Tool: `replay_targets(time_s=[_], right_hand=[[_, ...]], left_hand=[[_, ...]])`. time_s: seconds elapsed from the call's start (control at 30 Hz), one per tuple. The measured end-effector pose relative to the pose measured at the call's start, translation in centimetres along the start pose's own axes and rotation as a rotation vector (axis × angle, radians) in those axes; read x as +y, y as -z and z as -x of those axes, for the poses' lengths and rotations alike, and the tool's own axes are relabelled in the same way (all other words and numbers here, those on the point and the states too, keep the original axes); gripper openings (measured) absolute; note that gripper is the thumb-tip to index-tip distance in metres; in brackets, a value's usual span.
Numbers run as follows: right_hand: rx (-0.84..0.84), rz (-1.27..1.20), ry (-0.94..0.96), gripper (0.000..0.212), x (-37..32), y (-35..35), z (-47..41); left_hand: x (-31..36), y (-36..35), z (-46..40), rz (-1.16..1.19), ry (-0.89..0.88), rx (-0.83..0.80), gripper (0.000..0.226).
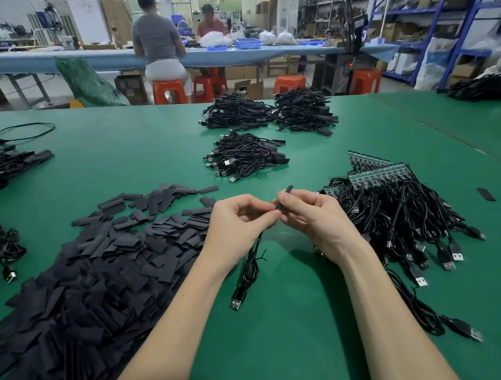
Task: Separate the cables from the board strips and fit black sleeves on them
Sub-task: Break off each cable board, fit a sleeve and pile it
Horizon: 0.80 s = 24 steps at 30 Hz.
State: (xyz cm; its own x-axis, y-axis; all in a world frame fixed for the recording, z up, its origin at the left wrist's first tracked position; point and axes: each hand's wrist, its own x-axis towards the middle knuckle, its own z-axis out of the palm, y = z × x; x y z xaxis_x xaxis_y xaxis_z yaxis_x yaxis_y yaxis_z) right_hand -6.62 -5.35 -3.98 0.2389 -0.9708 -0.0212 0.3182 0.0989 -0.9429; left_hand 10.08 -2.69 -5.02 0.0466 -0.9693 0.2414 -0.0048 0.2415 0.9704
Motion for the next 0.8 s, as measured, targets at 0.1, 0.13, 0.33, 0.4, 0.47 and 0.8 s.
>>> replay_targets(time_s=[0.1, 0.13, 0.33, 0.4, 0.47, 0.8], right_hand=[[-0.029, -0.033, -0.021, 0.031, -0.4, 0.4, 0.2], [-0.026, -0.048, -0.025, 0.031, -0.4, 0.5, 0.3], [-0.017, -0.038, 0.013, 0.010, -0.2, 0.0, 0.3], [-0.014, -0.028, 0.014, 0.012, -0.1, -0.2, 0.3], [-0.019, -0.033, 0.006, 0.013, 0.1, -0.3, 0.2], [0.023, -0.048, 0.024, 0.030, 0.4, -0.5, 0.2]], left_hand=[[0.2, 0.3, -0.1, 0.012, 0.012, -0.037, 0.013], [0.2, 0.3, -0.1, 0.023, 0.017, -0.056, 0.014], [0.2, 0.4, -0.2, 0.029, 0.053, -0.013, 0.010], [0.1, 0.5, -0.2, 0.023, 0.067, 0.003, 0.010], [0.0, 0.5, -0.2, 0.048, 0.067, 0.005, 0.009], [-0.5, 0.1, -0.2, 0.140, 0.045, -0.012, 0.012]])
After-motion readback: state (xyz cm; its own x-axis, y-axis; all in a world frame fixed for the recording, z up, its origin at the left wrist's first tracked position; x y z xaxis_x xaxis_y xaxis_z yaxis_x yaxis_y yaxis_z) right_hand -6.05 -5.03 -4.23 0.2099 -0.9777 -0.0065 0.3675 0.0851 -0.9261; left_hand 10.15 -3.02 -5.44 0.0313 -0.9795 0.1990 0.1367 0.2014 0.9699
